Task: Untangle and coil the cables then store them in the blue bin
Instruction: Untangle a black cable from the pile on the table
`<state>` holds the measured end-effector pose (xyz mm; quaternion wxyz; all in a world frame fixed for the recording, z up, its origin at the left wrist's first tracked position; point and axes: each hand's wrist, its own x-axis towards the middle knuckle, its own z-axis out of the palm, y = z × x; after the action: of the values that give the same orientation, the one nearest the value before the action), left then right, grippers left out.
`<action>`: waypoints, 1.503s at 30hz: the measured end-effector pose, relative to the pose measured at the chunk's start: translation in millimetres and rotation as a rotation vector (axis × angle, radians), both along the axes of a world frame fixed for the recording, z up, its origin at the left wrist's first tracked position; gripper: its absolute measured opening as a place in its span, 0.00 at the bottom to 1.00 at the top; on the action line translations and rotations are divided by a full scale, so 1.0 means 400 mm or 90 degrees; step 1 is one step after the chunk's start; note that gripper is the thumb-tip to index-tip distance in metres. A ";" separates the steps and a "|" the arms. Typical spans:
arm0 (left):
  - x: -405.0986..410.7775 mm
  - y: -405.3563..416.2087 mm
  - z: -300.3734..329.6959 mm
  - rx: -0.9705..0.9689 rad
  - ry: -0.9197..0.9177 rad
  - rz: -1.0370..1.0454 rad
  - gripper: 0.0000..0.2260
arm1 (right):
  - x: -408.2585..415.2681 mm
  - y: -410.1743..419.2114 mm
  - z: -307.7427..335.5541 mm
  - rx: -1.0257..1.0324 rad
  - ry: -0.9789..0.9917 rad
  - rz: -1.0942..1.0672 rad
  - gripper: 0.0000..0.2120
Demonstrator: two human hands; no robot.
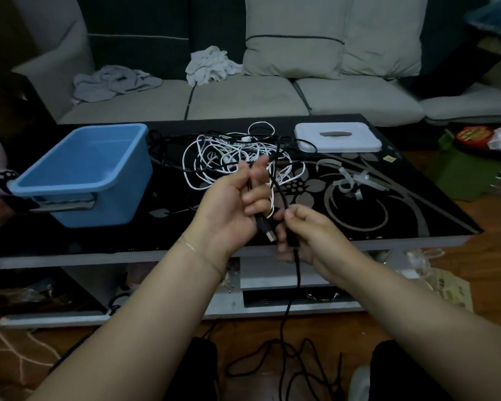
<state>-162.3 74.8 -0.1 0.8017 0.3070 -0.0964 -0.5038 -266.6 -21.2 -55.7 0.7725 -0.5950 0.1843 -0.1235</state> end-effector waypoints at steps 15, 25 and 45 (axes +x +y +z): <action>0.014 0.003 -0.027 0.134 -0.558 0.218 0.14 | -0.020 0.027 -0.006 -0.456 0.099 0.100 0.05; -0.015 -0.006 -0.059 0.233 -0.839 0.075 0.12 | -0.048 0.002 0.034 -0.845 0.116 0.011 0.09; -0.022 -0.018 -0.069 0.403 -1.009 -0.022 0.19 | -0.044 -0.091 0.065 -0.687 0.082 0.065 0.05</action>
<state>-170.9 67.7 -27.7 0.3662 0.7769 -0.4879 -0.1555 -284.2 -57.8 -29.5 0.3500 -0.9213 0.1127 -0.1264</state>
